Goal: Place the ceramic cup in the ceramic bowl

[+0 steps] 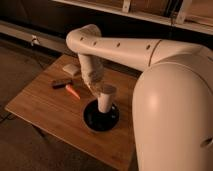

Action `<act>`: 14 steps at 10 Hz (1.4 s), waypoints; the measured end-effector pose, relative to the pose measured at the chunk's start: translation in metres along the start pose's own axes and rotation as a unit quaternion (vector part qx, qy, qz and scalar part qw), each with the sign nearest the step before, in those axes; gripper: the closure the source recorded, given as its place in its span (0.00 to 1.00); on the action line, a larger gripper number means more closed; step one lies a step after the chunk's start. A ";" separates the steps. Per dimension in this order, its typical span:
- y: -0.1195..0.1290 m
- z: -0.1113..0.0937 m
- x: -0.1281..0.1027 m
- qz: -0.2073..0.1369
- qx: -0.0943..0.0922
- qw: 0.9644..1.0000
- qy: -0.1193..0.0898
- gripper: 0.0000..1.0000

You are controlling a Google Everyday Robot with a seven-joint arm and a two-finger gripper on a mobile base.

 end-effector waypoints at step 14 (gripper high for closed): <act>0.030 0.065 -0.026 -0.095 0.104 0.984 -0.113 0.99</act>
